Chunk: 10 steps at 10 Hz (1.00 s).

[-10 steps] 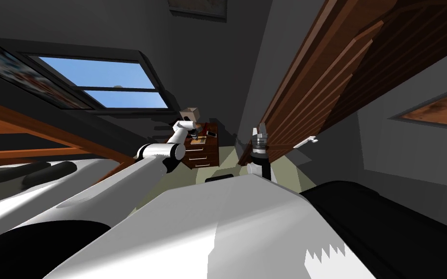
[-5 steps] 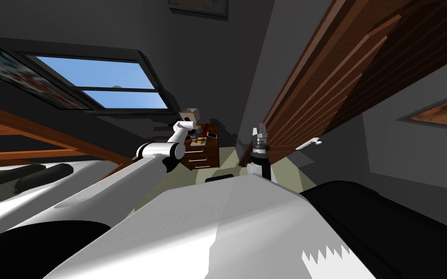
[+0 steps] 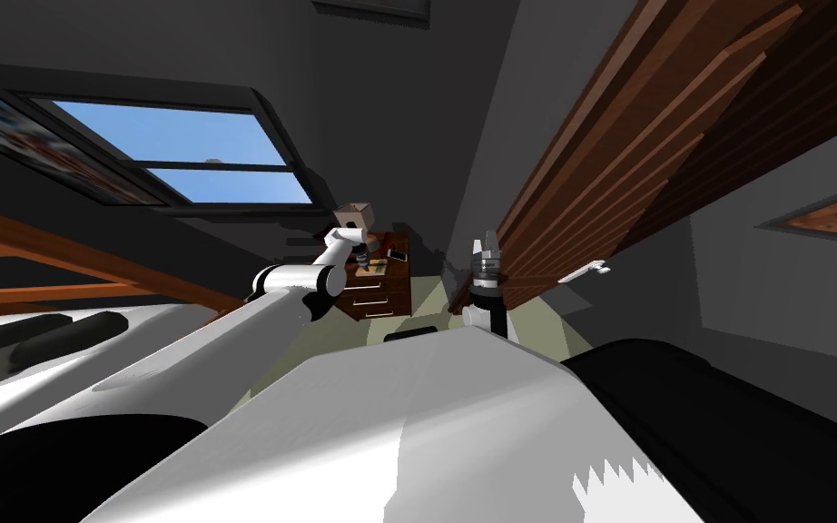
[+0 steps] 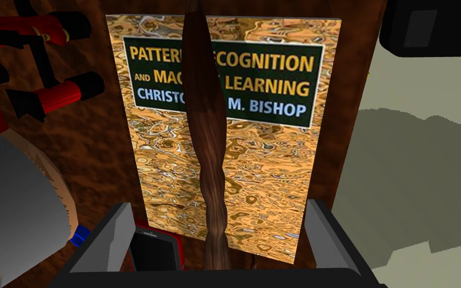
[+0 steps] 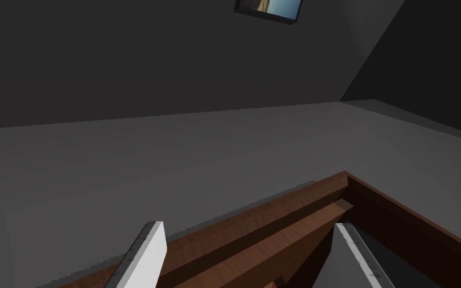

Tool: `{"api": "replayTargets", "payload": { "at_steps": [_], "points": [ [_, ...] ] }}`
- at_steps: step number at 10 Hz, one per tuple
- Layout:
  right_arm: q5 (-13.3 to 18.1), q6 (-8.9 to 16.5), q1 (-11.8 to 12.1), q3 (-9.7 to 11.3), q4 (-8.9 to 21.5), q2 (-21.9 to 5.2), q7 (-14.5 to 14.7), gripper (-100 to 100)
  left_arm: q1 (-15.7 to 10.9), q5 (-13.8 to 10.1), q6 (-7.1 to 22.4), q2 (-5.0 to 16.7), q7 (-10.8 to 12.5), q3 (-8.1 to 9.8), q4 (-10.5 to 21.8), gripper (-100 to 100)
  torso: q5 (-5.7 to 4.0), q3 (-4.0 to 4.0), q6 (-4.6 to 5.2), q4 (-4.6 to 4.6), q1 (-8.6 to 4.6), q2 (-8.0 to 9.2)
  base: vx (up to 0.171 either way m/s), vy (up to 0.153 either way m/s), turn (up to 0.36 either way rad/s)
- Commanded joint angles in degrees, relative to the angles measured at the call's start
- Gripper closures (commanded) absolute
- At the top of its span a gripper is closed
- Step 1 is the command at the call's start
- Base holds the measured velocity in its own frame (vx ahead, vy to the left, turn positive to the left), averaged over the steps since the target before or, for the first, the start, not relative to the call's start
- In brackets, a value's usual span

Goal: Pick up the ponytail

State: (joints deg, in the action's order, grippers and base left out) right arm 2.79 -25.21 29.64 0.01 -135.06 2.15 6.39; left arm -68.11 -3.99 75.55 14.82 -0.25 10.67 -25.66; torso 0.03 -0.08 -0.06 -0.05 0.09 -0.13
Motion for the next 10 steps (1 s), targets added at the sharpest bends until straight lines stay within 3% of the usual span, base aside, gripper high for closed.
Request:
{"api": "replayTargets", "payload": {
  "at_steps": [1,2,3,4,6,7,10],
  "points": [
    [0.0,0.0,0.0,0.0,0.0,0.0,0.0,0,0.2,0.2,1.6,-0.1,0.2,0.05,1.0,-100,0.0,0.0,0.0,0.0,0.0,0.0,0.094,0.006,-0.016],
    [0.0,0.0,0.0,0.0,0.0,0.0,0.0,0,0.0,0.1,0.7,-0.2,0.2,0.0,0.8,-100,0.0,-0.09,0.01,-0.03,-0.02,-0.16,0.05,0.001,-0.003],
    [0.0,0.0,0.0,0.0,0.0,0.0,0.0,0,0.0,0.2,0.9,-0.2,0.2,0.0,0.9,0,0.0,-0.06,0.0,-0.03,-0.03,-0.08,0.007,0.0,0.001],
    [0.0,0.0,0.0,0.0,0.0,0.0,0.0,0,1.2,0.2,-0.9,-0.5,0.3,-0.17,1.2,-100,-0.01,0.02,0.0,0.0,-0.03,0.05,0.025,0.003,-0.011],
    [0.0,0.0,0.0,0.0,0.0,0.0,0.0,0,1.2,0.2,-1.4,-0.6,0.3,-0.21,1.9,-100,0.0,0.0,0.0,-0.01,-0.03,0.01,0.026,0.0,-0.006],
    [0.0,0.0,0.0,0.0,0.0,0.0,0.0,0,1.4,0.2,-1.6,-0.6,0.3,-0.23,1.8,100,-0.01,0.03,0.0,0.01,-0.04,0.06,0.0,0.0,0.0],
    [0.0,0.0,0.0,0.0,0.0,0.0,0.0,0,1.3,0.2,-1.6,-0.6,0.4,-0.22,1.8,100,0.01,0.01,0.02,-0.02,-0.01,0.05,0.0,0.0,0.0]
  ]
}}
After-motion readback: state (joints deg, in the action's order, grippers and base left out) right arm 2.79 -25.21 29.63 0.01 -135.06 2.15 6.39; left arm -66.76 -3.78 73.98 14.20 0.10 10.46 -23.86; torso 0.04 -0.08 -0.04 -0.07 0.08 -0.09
